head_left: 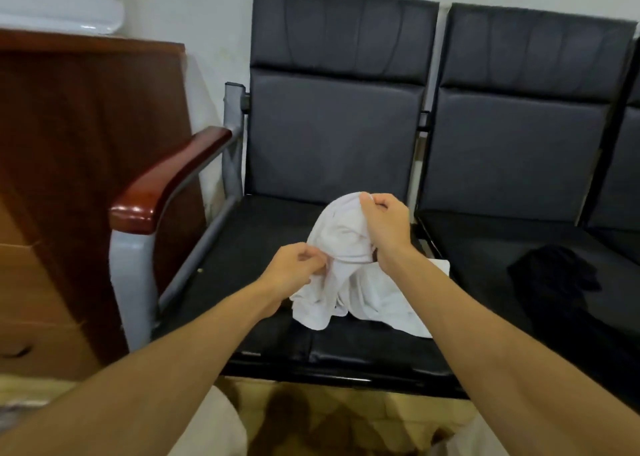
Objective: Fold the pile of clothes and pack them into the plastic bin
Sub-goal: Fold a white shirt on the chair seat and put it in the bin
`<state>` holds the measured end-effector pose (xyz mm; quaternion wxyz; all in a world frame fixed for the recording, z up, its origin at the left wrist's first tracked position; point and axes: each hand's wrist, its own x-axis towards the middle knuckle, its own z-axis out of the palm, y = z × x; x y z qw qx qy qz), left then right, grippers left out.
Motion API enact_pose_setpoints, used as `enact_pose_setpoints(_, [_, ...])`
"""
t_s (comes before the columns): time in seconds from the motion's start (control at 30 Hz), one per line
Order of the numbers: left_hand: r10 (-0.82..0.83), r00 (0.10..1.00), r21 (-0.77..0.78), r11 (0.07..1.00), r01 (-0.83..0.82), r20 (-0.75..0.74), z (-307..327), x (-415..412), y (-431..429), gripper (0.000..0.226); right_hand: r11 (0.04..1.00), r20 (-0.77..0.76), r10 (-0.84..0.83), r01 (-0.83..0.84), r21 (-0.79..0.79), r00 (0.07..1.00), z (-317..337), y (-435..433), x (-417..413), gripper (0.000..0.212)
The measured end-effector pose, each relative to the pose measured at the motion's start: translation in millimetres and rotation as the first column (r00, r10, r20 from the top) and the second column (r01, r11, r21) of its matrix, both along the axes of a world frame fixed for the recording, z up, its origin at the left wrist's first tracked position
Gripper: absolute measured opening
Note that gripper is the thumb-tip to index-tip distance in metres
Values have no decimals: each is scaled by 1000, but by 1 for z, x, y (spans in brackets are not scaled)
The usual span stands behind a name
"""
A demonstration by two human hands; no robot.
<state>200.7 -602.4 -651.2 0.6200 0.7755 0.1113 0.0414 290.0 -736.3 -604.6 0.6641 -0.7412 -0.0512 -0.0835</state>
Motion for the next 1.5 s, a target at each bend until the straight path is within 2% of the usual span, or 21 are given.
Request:
enact_pose_setpoints(0.13, [93, 995, -168, 981, -99, -43, -14, 3, 20, 24, 949, -210, 290, -308, -62, 934, -13, 1, 10, 14])
enact_pose_setpoints(0.23, [33, 998, -246, 968, -48, -62, -21, 9, 24, 32, 877, -272, 429, -469, -103, 861, -25, -9, 10, 21])
enact_pose_setpoints(0.3, [-23, 996, -253, 968, -1, -91, -24, 17, 23, 29, 822, -285, 487, -543, -171, 826, -38, -17, 11, 30])
enact_pose_setpoints(0.43, [-182, 980, -207, 965, 163, -78, -27, 39, 9, 19, 575, -325, 678, -751, -323, 659, -63, -21, 19, 61])
enact_pose_setpoints(0.53, [-211, 977, -155, 967, 203, -34, -38, 48, 8, 13, 447, -300, 656, -677, -585, 692, -74, -17, 30, 89])
enact_pose_setpoints(0.63, [-220, 973, 103, 969, 226, -64, -53, 55, 18, 18, 317, -291, 585, -543, -778, 757, -80, -16, 38, 93])
enact_pose_setpoints(0.7, [-242, 967, 243, 936, 254, -79, -57, 58, 22, 25, 348, -270, 545, -507, -789, 794, -83, -17, 44, 77])
enact_pose_setpoints(0.77, [-305, 946, 353, 877, 325, -113, -58, 54, 23, 39, 469, -230, 475, -466, -750, 849, -82, -19, 49, 54])
enact_pose_setpoints(0.83, [-337, 928, 470, 802, 370, -157, -62, 52, 24, 51, 628, -223, 404, -446, -638, 887, -79, -20, 52, 33])
enact_pose_setpoints(0.87, [-321, 936, 504, 790, 350, -147, -64, 51, 26, 48, 700, -232, 377, -440, -563, 897, -77, -19, 52, 24])
enact_pose_setpoints(0.93, [-237, 969, 504, 829, 241, -75, -63, 50, 30, 25, 791, -238, 331, -406, -457, 913, -70, -19, 49, 13])
enact_pose_setpoints(1.0, [-151, 987, 518, 841, 157, -54, -59, 48, 31, 3, 847, -245, 281, -360, -392, 928, -60, -21, 45, 15])
enact_pose_setpoints(1.03, [-117, 991, 498, 857, 130, -58, -58, 47, 32, 3, 868, -262, 251, -336, -364, 932, -57, -23, 44, 19])
enact_pose_setpoints(1.1, [-32, 998, 300, 953, 47, -55, -52, 44, 31, 6, 913, -326, 161, -266, -310, 932, -50, -27, 43, 25])
enact_pose_setpoints(1.17, [70, 997, -15, 997, -70, -45, -39, 40, 29, 6, 960, -395, 84, -181, -216, 915, -47, -35, 43, 34])
enact_pose_setpoints(1.23, [84, 994, -345, 933, -103, -69, -22, 34, 25, 10, 988, -433, 104, -145, -62, 895, -46, -42, 45, 45])
enact_pose_setpoints(1.27, [60, 995, -455, 886, -89, -78, -14, 30, 24, 14, 990, -447, 133, -139, 20, 885, -45, -45, 44, 45])
enact_pose_setpoints(1.33, [23, 996, -540, 839, -67, -88, -5, 24, 25, 20, 977, -473, 192, -120, 178, 860, -44, -48, 43, 38])
enact_pose_setpoints(1.4, [39, 995, -524, 848, -80, -90, -4, 22, 28, 24, 946, -483, 254, -111, 306, 838, -44, -50, 42, 36])
enact_pose_setpoints(1.5, [218, 965, -445, 857, -260, -145, -10, 26, 36, 26, 867, -415, 386, -171, 468, 824, -47, -49, 40, 36])
